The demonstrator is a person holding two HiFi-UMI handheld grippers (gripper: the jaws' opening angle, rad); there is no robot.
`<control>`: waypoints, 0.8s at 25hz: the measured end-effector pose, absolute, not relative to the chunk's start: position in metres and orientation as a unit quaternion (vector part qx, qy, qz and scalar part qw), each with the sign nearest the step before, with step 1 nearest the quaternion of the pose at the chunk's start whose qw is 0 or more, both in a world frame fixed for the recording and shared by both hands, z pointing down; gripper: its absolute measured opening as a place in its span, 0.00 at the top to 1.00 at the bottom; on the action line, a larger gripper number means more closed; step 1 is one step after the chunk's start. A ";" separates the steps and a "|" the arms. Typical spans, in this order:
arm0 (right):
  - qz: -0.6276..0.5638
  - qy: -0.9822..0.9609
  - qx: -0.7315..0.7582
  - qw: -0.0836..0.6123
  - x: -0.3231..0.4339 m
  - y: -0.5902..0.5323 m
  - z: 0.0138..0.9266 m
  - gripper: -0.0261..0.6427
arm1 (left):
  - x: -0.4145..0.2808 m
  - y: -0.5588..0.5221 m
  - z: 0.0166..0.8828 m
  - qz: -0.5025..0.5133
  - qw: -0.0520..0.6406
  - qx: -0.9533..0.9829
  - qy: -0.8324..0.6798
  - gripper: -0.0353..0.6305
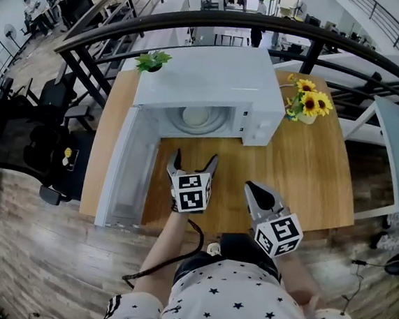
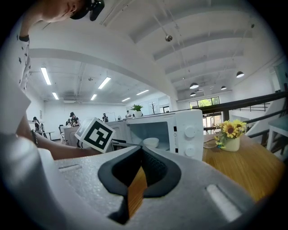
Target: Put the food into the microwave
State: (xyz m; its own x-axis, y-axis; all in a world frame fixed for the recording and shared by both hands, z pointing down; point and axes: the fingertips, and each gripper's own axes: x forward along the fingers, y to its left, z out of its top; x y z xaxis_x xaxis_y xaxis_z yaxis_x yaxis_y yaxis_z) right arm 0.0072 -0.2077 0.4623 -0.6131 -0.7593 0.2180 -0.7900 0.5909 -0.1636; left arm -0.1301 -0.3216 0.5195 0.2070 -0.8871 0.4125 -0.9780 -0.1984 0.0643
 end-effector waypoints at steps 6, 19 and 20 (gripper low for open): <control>0.113 -0.890 0.439 0.054 0.010 -0.187 0.454 0.95 | -0.124 -0.278 0.494 0.109 0.161 0.765 -0.614 0.31; 0.103 -0.895 0.432 0.044 0.010 -0.156 0.451 0.95 | -0.130 -0.193 0.461 0.064 0.164 0.758 -0.628 0.69; 0.103 -0.895 0.431 0.043 0.009 -0.154 0.451 0.95 | -0.130 -0.188 0.461 0.065 0.164 0.758 -0.628 0.71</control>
